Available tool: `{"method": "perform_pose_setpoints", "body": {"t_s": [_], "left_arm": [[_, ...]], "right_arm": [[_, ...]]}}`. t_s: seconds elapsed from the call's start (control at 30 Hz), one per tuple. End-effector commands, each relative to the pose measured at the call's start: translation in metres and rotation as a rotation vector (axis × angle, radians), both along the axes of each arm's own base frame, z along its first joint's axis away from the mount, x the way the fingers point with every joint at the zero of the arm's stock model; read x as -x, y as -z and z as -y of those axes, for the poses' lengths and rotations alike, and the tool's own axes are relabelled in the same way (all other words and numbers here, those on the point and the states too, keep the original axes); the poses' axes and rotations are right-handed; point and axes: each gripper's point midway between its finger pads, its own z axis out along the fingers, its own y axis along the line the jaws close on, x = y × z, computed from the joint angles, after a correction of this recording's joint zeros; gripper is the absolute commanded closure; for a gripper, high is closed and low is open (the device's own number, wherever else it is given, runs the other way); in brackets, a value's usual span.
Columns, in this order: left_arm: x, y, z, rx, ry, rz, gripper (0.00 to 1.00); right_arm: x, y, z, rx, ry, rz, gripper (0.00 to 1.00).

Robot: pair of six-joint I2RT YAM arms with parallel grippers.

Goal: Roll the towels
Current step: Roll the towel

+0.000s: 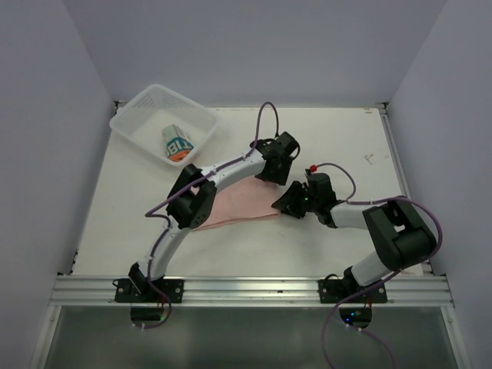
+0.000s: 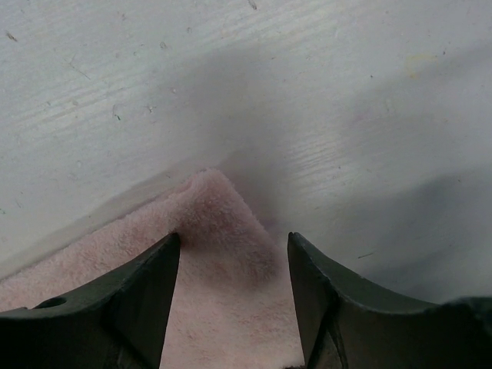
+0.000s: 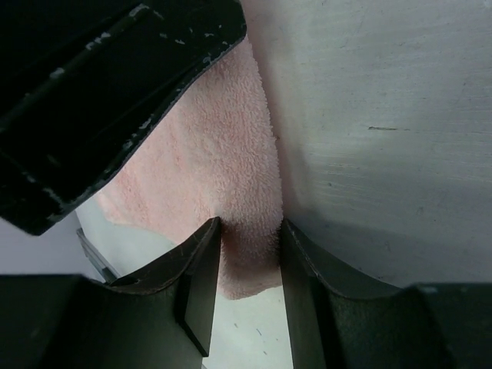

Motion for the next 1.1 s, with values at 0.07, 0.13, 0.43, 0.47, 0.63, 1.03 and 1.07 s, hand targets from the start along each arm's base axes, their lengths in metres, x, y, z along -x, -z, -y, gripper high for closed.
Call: {"method": "perform_pose_setpoints", "body": {"t_s": [0.07,0.13,0.43,0.47,0.63,1.03,1.07], "left_arm": [[-0.006,0.007,-0.002,-0.024,-0.052,0.012,0.40],[-0.007,0.008,-0.001,-0.026,-0.055,0.011,0.42],[-0.006,0.019,0.002,-0.065,-0.067,-0.012,0.49],[-0.006,0.018,0.002,-0.067,-0.068,-0.008,0.50],[-0.003,0.020,-0.002,-0.085,-0.069,-0.018,0.53],[-0.003,0.008,0.004,-0.038,-0.065,-0.010,0.60],[-0.003,0.005,0.005,-0.026,-0.066,-0.009,0.60]], "right_arm": [[0.015,0.024,0.005,0.008,-0.002,-0.059,0.61],[0.018,0.027,0.006,0.006,-0.001,-0.063,0.62],[0.025,0.032,0.008,0.030,-0.038,-0.054,0.60],[0.027,0.032,0.009,0.037,-0.048,-0.049,0.59],[0.030,0.035,0.015,0.077,-0.059,-0.045,0.63],[0.019,0.018,0.031,0.254,-0.103,0.074,1.00],[0.017,0.012,0.030,0.270,-0.110,0.094,1.00]]}}
